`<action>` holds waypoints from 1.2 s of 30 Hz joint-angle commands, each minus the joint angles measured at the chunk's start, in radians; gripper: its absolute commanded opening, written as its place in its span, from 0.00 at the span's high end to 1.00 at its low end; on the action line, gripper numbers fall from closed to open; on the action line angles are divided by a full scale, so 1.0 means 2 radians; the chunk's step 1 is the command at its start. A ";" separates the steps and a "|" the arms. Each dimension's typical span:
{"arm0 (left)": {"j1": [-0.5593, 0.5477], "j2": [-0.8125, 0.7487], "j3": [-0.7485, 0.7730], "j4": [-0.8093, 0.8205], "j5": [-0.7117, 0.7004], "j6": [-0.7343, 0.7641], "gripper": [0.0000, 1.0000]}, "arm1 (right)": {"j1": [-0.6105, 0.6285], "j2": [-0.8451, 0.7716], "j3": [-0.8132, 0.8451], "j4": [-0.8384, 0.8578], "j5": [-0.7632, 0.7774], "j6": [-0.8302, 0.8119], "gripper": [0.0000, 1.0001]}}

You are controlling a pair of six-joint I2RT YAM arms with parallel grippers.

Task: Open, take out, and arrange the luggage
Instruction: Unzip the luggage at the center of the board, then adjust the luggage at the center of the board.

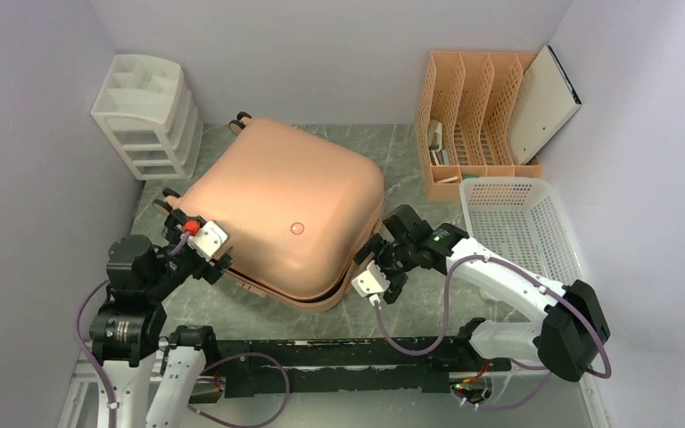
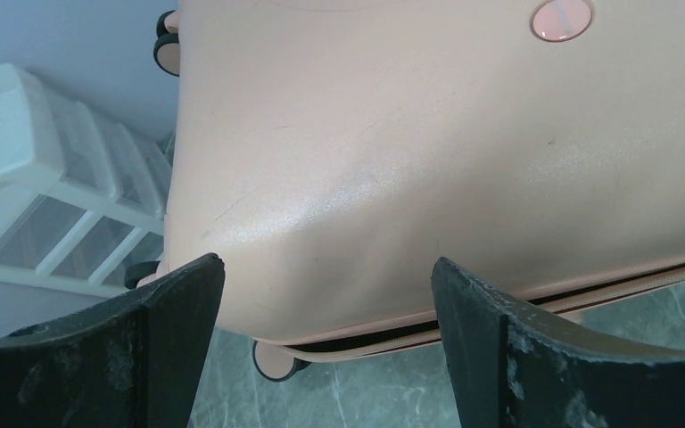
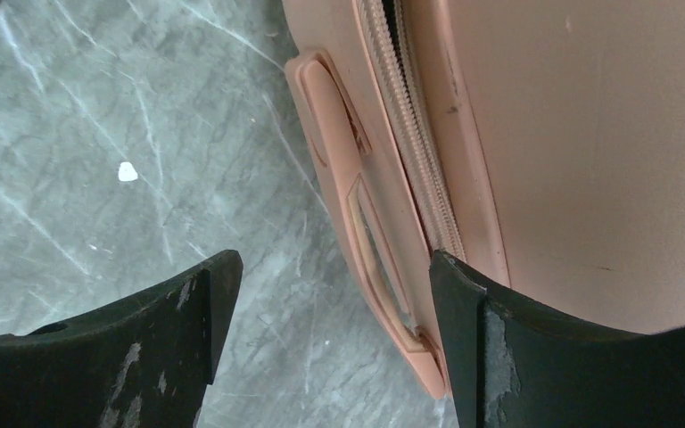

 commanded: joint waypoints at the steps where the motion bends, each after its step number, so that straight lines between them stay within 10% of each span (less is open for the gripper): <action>1: 0.022 -0.015 -0.012 0.039 0.049 -0.020 0.09 | 0.003 0.023 -0.007 0.037 0.025 -0.014 0.18; 18: 0.024 -0.022 -0.028 0.045 0.058 -0.023 0.09 | 0.005 0.022 -0.016 0.055 0.012 0.012 0.40; 36: 0.024 -0.021 -0.032 0.048 0.055 -0.024 0.08 | 0.018 -0.008 -0.069 0.079 -0.007 0.012 0.42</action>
